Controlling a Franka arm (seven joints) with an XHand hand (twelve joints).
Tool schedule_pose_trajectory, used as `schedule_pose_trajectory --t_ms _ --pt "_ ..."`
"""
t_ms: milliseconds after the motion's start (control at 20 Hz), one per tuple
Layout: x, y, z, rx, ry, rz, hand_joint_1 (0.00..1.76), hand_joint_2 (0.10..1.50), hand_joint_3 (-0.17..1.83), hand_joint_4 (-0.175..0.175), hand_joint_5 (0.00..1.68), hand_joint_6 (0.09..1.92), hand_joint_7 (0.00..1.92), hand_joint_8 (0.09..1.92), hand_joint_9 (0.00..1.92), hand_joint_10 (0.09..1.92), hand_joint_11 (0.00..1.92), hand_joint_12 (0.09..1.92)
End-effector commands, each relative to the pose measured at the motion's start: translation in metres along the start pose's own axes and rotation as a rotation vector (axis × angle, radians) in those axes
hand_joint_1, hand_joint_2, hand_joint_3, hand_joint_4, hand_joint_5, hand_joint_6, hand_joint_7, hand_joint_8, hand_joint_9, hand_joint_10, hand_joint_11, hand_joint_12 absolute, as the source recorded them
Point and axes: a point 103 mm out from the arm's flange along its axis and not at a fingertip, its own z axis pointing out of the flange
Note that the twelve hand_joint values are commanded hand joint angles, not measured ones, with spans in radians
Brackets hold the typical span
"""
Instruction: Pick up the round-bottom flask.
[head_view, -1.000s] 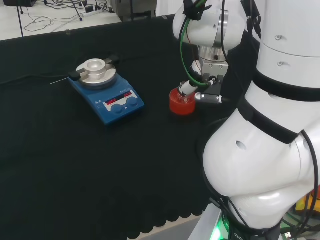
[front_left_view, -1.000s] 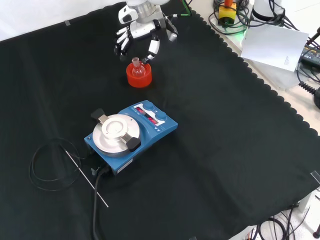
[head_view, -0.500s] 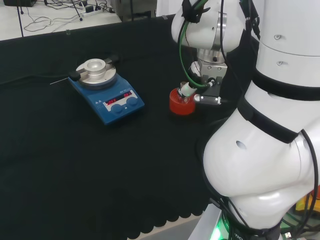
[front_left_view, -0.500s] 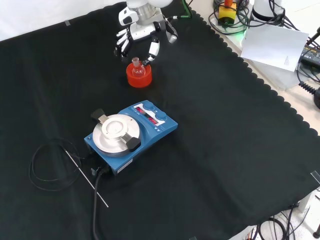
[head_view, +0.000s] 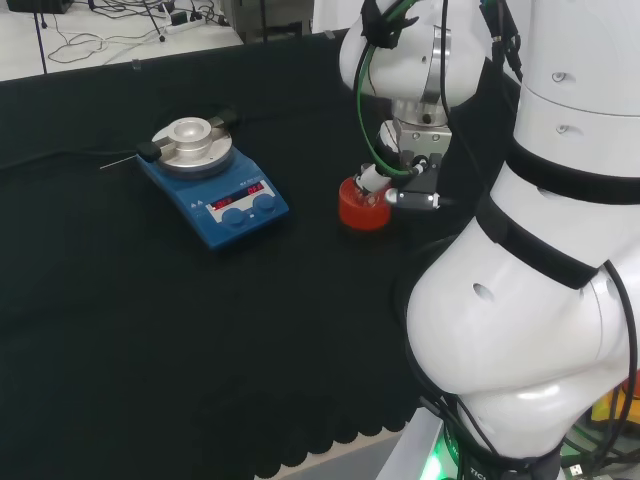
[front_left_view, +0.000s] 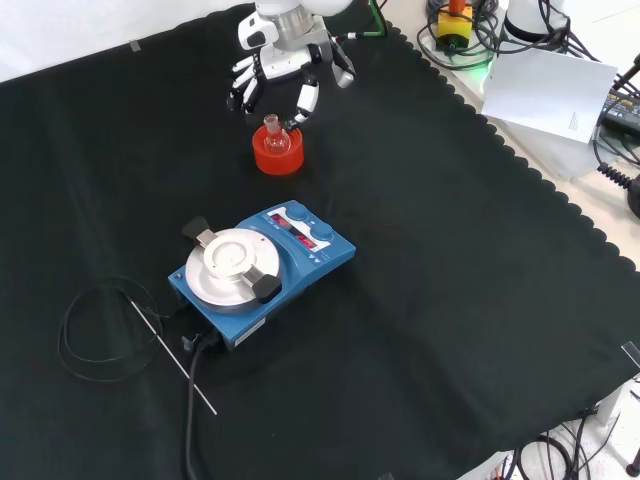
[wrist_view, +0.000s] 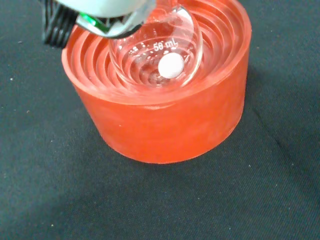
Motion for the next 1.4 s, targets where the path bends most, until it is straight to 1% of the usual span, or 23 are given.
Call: schedule_pose_trajectory --t_ms 50,500,600,650,700,750,800,850,950,1100,1200,1400 --pt "0.002 0.001 0.0 -0.005 -0.008 0.001 0.94 0.63 0.66 -0.052 0.8 0.7 0.31 0.7 0.5 0.69 0.14 1.41" --pt "0.004 0.006 -0.004 -0.016 -0.016 0.005 0.96 0.64 0.67 -0.056 0.84 0.73 0.32 0.7 0.52 0.68 0.18 1.4" --pt "0.005 0.006 -0.004 -0.021 -0.026 0.008 0.96 0.64 0.67 -0.061 0.88 0.74 0.33 0.7 0.53 0.68 0.2 1.39" --pt "0.005 0.006 -0.004 -0.025 -0.035 0.01 1.0 0.73 0.56 0.022 0.95 0.8 0.33 0.71 0.54 0.68 0.21 1.39" --pt "0.006 0.006 -0.004 -0.026 -0.044 0.014 1.02 0.81 0.44 0.09 1.01 0.84 0.33 0.71 0.54 0.68 0.22 1.39" --pt "0.006 0.006 -0.004 -0.026 -0.05 0.016 1.04 0.87 0.36 0.126 1.05 0.85 0.34 0.71 0.55 0.67 0.23 1.38" --pt "0.006 0.006 -0.004 -0.026 -0.055 0.019 1.05 0.9 0.31 0.142 1.07 0.85 0.35 0.71 0.56 0.67 0.24 1.38" --pt "0.006 0.006 -0.004 -0.029 -0.062 0.02 1.06 0.91 0.29 0.142 1.09 0.84 0.35 0.71 0.57 0.66 0.26 1.37" --pt "0.006 0.006 -0.005 -0.037 -0.075 0.026 1.08 0.91 0.28 0.128 1.11 0.83 0.36 0.71 0.58 0.65 0.28 1.36" --pt "0.007 0.005 -0.009 -0.04 -0.083 0.028 1.11 0.79 0.5 0.098 1.15 0.83 0.4 0.69 0.63 0.62 0.33 1.34" --pt "0.008 0.004 -0.017 -0.044 -0.078 0.027 1.11 0.73 0.62 0.091 1.16 0.85 0.41 0.69 0.64 0.61 0.35 1.33" --pt "0.011 -0.002 -0.04 -0.065 -0.055 0.031 1.12 0.7 0.68 0.086 1.16 0.88 0.42 0.69 0.65 0.61 0.37 1.33"
